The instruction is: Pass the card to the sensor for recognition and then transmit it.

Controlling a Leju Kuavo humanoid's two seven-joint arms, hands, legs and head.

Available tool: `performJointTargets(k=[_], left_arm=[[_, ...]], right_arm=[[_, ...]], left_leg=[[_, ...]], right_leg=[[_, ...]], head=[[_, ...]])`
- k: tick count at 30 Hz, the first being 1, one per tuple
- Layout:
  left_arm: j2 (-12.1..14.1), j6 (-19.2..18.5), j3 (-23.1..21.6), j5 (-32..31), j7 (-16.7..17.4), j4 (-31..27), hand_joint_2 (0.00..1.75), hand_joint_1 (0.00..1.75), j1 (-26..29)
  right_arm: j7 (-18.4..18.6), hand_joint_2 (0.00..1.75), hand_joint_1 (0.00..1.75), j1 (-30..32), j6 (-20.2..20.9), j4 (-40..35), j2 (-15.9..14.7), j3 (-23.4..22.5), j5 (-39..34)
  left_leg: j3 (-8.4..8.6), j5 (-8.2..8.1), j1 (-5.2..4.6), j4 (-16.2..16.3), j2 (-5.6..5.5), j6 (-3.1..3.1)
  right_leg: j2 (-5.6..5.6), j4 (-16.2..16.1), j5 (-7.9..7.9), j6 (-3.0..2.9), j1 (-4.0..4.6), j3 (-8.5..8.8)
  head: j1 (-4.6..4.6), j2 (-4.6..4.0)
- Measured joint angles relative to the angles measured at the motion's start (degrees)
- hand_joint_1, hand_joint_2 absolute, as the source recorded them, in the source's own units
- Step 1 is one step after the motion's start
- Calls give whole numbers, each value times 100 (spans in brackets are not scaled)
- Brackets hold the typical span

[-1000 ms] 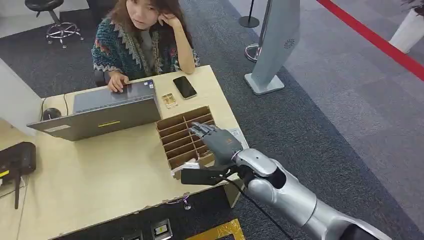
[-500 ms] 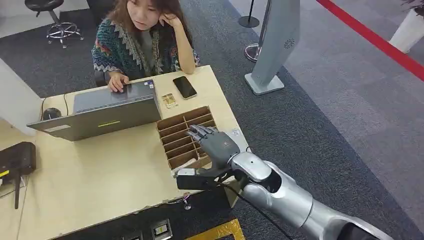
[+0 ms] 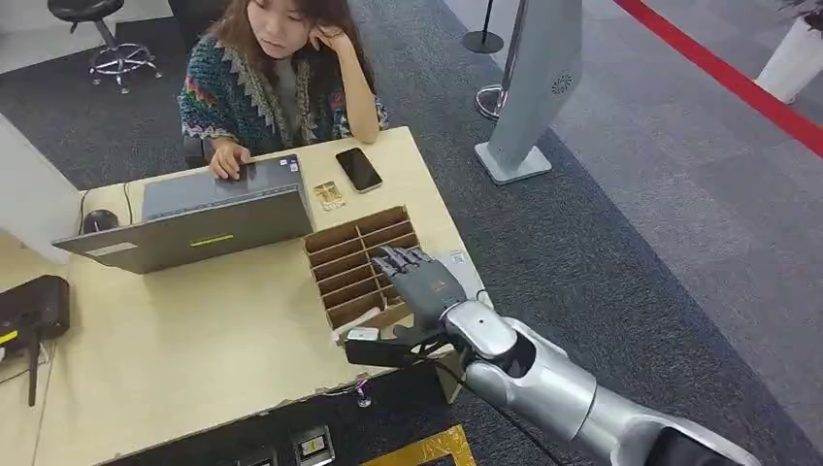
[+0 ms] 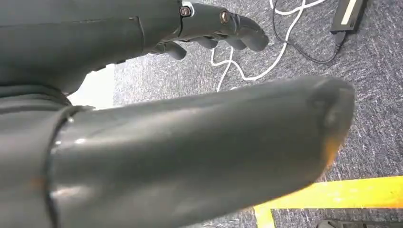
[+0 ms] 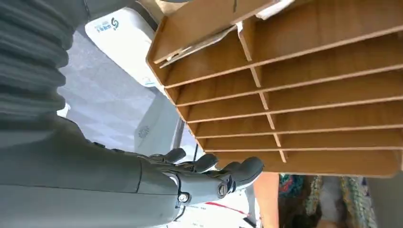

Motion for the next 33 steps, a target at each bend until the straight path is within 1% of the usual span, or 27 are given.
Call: performJointTargets(k=[10, 17, 28, 29, 30, 31, 32, 33], left_arm=[[-24, 11, 0, 26, 0, -2, 0, 0, 6], [-24, 13, 0, 31, 0, -2, 0, 0, 15], [-26, 37, 0, 31, 0, -4, 0, 0, 17], [-26, 48, 0, 31, 0, -4, 0, 0, 16], [-26, 48, 0, 31, 0, -4, 0, 0, 16], [-26, 48, 0, 28, 0, -4, 0, 0, 16], [-26, 48, 0, 26, 0, -4, 0, 0, 16], [-26, 48, -2, 24, 0, -4, 0, 0, 16]], right_arm=[[22, 175, 0, -99, -302, 493, 52, 55, -77], [26, 175, 0, -113, -431, 724, 63, 55, -118], [29, 175, 0, -114, -507, 879, 63, 50, -127], [29, 175, 17, -114, -510, 895, 63, 50, -127], [33, 175, 162, -113, -510, 906, 63, 48, -129], [37, 175, 162, -113, -512, 919, 63, 48, -133], [48, 175, 175, -113, -514, 930, 63, 46, -138], [57, 175, 175, -111, -514, 938, 63, 44, -140]], left_leg=[[0, 0, 0, 0, 0, 0], [1, 0, 0, 0, 0, 0], [1, 0, 0, 0, 1, 0], [1, 0, 0, 0, 1, 0], [1, 0, 0, 0, 1, 0], [1, 0, 0, 0, 1, 0], [1, 0, 0, 0, 1, 0], [2, 0, 0, 0, 1, 0]], right_leg=[[-1, 0, 0, 0, 0, 0], [-1, 0, 0, 0, 0, -1], [0, 0, 0, 0, 0, -1], [0, 0, 0, 0, 0, -1], [0, 0, 0, 0, 0, -1], [0, 0, 0, 0, 0, -1], [0, 0, 0, 0, 0, -2], [0, 0, 0, 0, 0, -2]], head=[[0, 0], [0, 0], [0, 0], [0, 0], [0, 0], [0, 0], [0, 0], [0, 0]])
